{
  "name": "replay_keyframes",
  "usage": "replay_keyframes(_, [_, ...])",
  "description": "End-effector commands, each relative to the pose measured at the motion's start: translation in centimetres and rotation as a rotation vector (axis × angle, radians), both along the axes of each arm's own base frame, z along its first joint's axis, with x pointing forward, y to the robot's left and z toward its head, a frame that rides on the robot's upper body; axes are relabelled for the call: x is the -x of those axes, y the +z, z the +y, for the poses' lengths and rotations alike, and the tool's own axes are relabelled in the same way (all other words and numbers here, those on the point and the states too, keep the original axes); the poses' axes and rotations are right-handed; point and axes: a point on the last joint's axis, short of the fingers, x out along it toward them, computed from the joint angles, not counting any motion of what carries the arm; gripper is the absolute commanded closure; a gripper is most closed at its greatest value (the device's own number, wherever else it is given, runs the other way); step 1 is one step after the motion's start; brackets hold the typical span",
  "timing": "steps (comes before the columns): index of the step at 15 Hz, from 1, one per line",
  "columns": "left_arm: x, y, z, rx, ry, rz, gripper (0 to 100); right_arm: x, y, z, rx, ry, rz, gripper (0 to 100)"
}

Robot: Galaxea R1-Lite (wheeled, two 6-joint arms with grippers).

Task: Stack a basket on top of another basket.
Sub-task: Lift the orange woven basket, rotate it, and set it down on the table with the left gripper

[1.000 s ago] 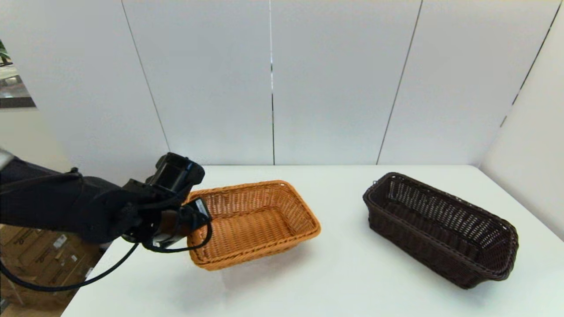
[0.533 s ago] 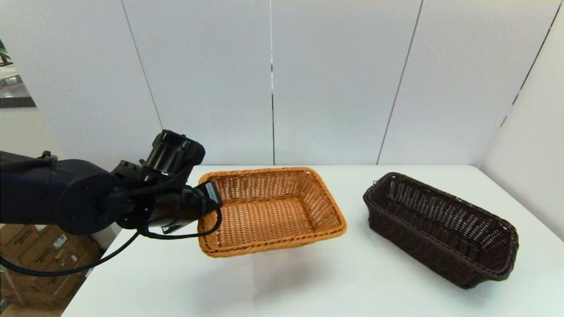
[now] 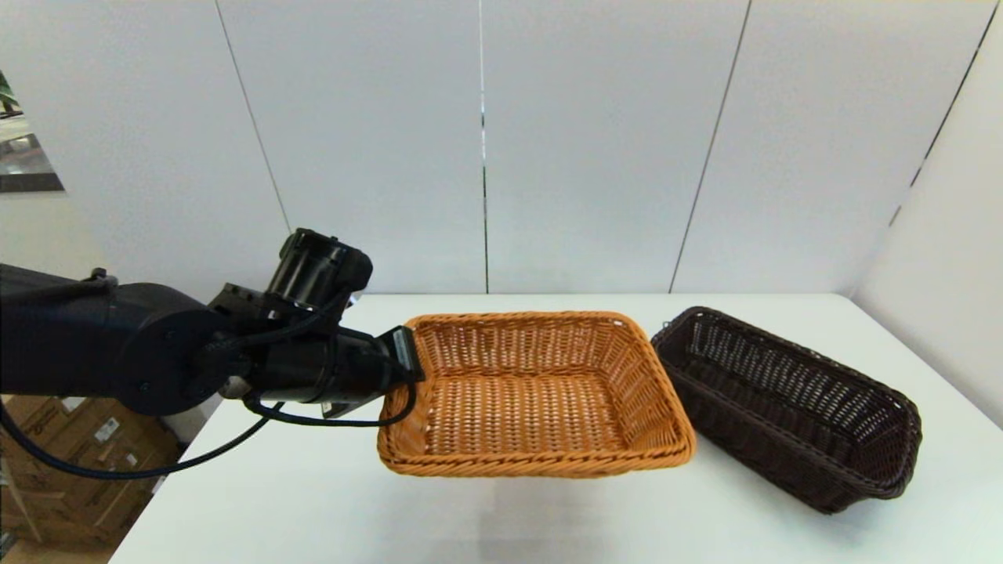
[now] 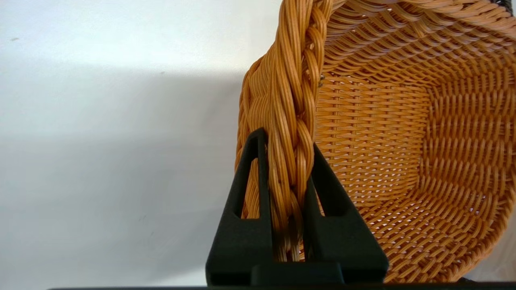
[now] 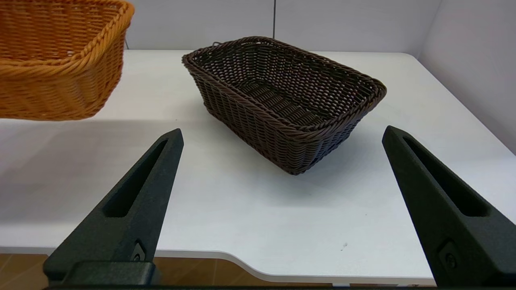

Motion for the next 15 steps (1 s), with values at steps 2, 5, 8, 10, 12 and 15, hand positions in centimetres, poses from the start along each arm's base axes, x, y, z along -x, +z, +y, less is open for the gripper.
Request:
replay_keyframes(2, [-1.4, -2.5, -0.7, -0.027, -0.008, 0.037, 100, 0.0, 0.0, 0.0, 0.0, 0.0, 0.003, 0])
replay_keyframes(5, [-2.6, -4.0, -1.3, -0.026, -0.013, 0.021, 100, 0.0, 0.0, 0.0, 0.0, 0.0, 0.002, 0])
replay_keyframes(8, [-2.9, -4.7, -1.6, -0.027, -0.015, 0.023, 100, 0.0, 0.0, 0.0, 0.0, 0.0, 0.003, 0])
replay_keyframes(10, [-3.1, -5.4, -1.7, -0.036, -0.016, 0.042, 100, 0.0, 0.0, 0.0, 0.0, 0.0, -0.001, 0])
replay_keyframes(12, [-3.2, -5.8, -1.8, -0.04, -0.019, 0.051, 100, 0.0, 0.0, 0.0, 0.0, 0.0, 0.002, 0])
replay_keyframes(15, [-3.3, -6.0, -1.8, -0.04, -0.019, 0.057, 100, 0.0, 0.0, 0.0, 0.0, 0.0, 0.0, 0])
